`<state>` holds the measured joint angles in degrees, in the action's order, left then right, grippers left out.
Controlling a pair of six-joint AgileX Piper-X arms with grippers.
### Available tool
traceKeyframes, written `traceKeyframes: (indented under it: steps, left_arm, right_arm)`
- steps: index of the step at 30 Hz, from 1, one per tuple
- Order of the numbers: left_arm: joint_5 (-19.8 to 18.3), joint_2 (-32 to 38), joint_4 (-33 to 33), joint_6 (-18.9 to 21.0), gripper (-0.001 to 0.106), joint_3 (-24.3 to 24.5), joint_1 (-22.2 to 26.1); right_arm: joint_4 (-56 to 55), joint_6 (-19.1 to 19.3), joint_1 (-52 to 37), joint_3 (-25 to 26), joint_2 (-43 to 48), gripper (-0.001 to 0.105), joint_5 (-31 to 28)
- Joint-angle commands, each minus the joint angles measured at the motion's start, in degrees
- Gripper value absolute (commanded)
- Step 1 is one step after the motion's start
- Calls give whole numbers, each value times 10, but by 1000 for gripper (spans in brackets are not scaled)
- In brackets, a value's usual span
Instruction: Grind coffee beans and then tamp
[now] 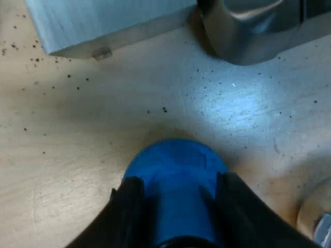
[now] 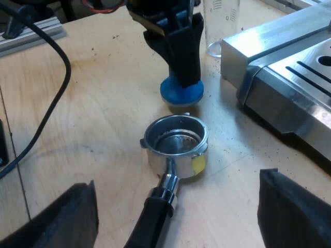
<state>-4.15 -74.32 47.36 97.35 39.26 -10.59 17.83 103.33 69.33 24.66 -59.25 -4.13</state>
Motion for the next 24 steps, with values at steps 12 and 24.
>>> traceKeyframes:
  steps: [12,24]
  left_arm:
    - [7,-1,-13,0,71,2,1]
    - [12,10,23,0,71,4,1]
  right_arm:
    - [4,5,2,-1,0,66,1]
    - [4,-28,2,-1,0,66,-4]
